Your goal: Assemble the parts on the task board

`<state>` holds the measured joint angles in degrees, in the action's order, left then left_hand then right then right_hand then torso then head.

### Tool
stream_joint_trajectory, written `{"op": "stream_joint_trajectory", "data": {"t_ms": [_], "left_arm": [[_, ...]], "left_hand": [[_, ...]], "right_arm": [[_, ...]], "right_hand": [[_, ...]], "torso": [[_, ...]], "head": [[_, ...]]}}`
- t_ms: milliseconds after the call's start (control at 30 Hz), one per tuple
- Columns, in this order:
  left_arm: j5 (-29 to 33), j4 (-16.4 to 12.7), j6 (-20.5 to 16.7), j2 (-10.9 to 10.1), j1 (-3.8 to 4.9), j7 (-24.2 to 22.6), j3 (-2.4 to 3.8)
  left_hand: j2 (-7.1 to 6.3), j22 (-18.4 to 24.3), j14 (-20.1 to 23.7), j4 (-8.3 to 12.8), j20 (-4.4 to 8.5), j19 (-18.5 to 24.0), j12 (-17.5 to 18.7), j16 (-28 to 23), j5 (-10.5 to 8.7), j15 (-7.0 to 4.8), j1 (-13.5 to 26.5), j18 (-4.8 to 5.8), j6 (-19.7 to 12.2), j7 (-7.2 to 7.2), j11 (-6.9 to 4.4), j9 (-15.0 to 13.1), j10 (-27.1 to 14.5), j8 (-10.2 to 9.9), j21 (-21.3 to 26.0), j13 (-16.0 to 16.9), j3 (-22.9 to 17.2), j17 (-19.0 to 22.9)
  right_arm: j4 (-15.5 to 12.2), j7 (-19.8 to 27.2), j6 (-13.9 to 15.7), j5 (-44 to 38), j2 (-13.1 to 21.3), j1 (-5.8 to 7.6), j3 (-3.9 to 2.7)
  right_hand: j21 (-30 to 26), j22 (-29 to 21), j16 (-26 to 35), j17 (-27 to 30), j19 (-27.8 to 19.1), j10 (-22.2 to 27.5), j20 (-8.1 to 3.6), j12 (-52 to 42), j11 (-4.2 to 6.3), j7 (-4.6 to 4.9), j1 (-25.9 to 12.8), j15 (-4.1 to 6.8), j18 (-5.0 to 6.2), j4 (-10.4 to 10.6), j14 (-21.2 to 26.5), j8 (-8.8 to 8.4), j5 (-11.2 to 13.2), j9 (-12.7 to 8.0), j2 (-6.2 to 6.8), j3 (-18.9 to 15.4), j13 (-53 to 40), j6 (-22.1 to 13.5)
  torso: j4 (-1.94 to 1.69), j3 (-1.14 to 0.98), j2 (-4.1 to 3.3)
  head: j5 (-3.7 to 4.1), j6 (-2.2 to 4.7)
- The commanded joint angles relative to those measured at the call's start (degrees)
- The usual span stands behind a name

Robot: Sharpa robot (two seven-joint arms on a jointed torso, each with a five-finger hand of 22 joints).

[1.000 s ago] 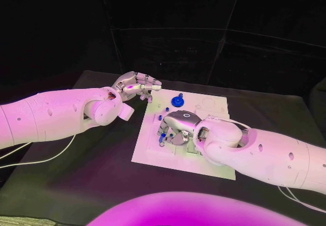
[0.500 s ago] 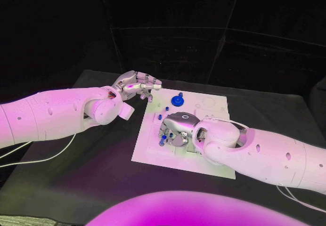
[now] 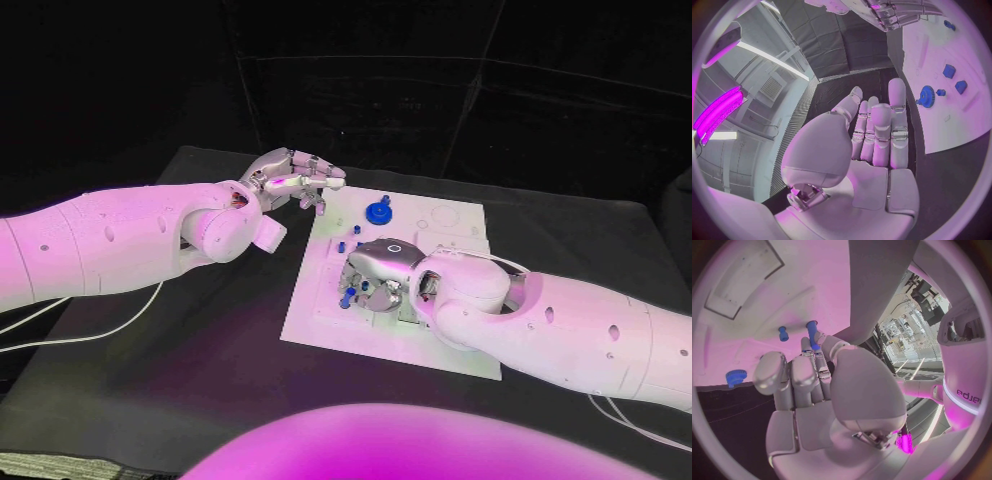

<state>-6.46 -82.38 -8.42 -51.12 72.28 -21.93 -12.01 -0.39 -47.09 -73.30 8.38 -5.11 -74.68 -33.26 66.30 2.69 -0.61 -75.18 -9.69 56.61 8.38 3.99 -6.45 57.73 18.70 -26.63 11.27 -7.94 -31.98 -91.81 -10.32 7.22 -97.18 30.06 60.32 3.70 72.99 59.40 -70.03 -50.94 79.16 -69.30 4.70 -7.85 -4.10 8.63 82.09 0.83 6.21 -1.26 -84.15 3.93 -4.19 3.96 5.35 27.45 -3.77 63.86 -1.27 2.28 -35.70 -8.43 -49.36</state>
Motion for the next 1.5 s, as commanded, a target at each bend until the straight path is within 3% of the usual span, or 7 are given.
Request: {"op": "stream_joint_trajectory", "data": {"t_ms": [33,300,567,933,1067,1300,1500], "left_arm": [[0.2,-0.07,0.53,0.03,0.07,-0.65,0.05],[0.2,-0.18,0.54,-0.05,0.07,-0.59,0.05],[0.2,-0.27,0.56,-0.16,0.08,-0.44,0.05],[0.2,-0.29,0.64,-0.21,0.08,-0.35,0.05],[0.2,-0.28,0.7,-0.21,0.08,-0.31,0.05],[0.2,-0.24,0.78,-0.27,0.07,-0.17,0.05],[0.2,-0.25,0.8,-0.4,0.07,-0.15,0.05]], "left_hand": [[0.71,0.05,0.33,0.21,-0.05,0.38,-0.19,-0.27,0.1,0.08,0.01,-0.63,-0.44,-0.07,0.03,0.06,-0.3,0.34,0.19,-0.09,-0.22,0.05],[0.71,0.05,0.33,0.21,-0.05,0.38,-0.19,-0.27,0.1,0.08,0.01,-0.63,-0.44,-0.07,0.03,0.06,-0.3,0.34,0.19,-0.09,-0.22,0.05],[0.71,0.05,0.33,0.21,-0.05,0.38,-0.19,-0.27,0.1,0.08,0.01,-0.63,-0.44,-0.07,0.03,0.06,-0.3,0.34,0.19,-0.09,-0.22,0.05],[0.77,0.06,0.37,0.21,-0.06,0.41,-0.2,-0.29,0.1,0.1,0.03,-0.63,-0.51,-0.04,0.06,0.07,-0.36,0.37,0.19,-0.11,-0.22,0.11],[0.79,0.06,0.38,0.21,-0.07,0.42,-0.2,-0.28,0.1,0.11,0.05,-0.62,-0.54,-0.03,0.07,0.07,-0.38,0.38,0.2,-0.11,-0.21,0.1],[0.79,0.06,0.38,0.21,-0.07,0.42,-0.2,-0.28,0.1,0.11,0.05,-0.62,-0.54,-0.03,0.07,0.07,-0.38,0.38,0.2,-0.11,-0.21,0.1],[0.79,0.06,0.38,0.21,-0.07,0.42,-0.2,-0.28,0.1,0.11,0.05,-0.62,-0.54,-0.03,0.07,0.07,-0.38,0.38,0.2,-0.11,-0.21,0.1]], "right_arm": [[0.05,-0.24,-0.64,-0.66,-0.19,0.0,-0.01],[0.63,-0.71,-0.11,-2.2,-0.84,-0.12,0.04],[0.8,-1.07,0.38,-3.03,-1.24,-0.22,0.92],[-0.14,-0.92,3.98,-3.18,-0.84,-0.43,1.14],[-0.51,-1.11,6.54,-3.16,-0.41,-0.51,1.15],[-1.54,-1.63,12.34,-2.69,1.74,-0.59,1.15],[-5.21,0.49,19.56,1.77,7.79,-0.52,1.07]], "right_hand": [[0.37,0.05,-0.2,-0.05,0.11,0.18,0.35,0.25,-0.18,-0.04,-0.44,-0.04,-0.5,-0.09,-0.03,-0.14,-0.22,-0.05,0.02,0.29,-0.03,-0.36],[0.23,-0.23,-0.1,0.27,-0.2,1.25,0.57,1.01,-0.61,0.45,-2.09,-0.41,-0.46,0.31,0.13,-0.48,-0.72,-0.27,1.01,-0.24,0.07,-2.07],[-0.01,-0.72,0.03,0.66,-0.54,2.78,0.97,1.94,-1.23,0.92,-3.72,-0.85,-0.35,0.77,0.31,-0.43,-1.58,-0.29,2.29,-0.93,0.12,-4.45],[-0.65,-1.8,0.57,1.78,-1.13,4.96,1.43,2.32,-1.64,0.99,-6.74,-1.27,-0.12,1.91,0.7,-0.29,-3.29,-0.16,4.72,-4.42,0.04,-6.43],[-2.4,-4.75,2.16,4.48,-2.28,8.32,1.5,3.35,-1.87,0.91,-6.93,-1.38,0.39,2.04,1.4,-0.39,-2.99,-0.26,4.92,-6.94,0.18,-8.48],[-4.48,-7.79,3.95,7.0,-3.08,11.68,1.58,2.55,-1.91,1.0,-5.69,-1.43,0.87,2.45,1.7,-0.31,-3.18,-0.17,3.73,-13.11,-0.02,-11.48],[-6.12,-10.21,5.63,9.5,-3.81,10.94,1.47,0.77,-1.6,0.94,-5.05,-1.24,1.24,3.24,2.13,-0.29,-3.54,-0.13,3.11,-16.24,-0.23,-12.19]], "torso": [[-0.05,0.03,0.03],[-0.02,0.08,0.05],[-0.09,0.04,0.05],[0.02,0.01,0.04],[-0.02,0.0,0.03],[0.04,-0.03,0.07],[0.22,0.04,0.3]], "head": [[-0.03,-0.08],[-0.12,-0.15],[0.02,-0.12],[0.14,-0.23],[0.29,-0.19],[0.65,0.05],[1.66,0.53]]}}
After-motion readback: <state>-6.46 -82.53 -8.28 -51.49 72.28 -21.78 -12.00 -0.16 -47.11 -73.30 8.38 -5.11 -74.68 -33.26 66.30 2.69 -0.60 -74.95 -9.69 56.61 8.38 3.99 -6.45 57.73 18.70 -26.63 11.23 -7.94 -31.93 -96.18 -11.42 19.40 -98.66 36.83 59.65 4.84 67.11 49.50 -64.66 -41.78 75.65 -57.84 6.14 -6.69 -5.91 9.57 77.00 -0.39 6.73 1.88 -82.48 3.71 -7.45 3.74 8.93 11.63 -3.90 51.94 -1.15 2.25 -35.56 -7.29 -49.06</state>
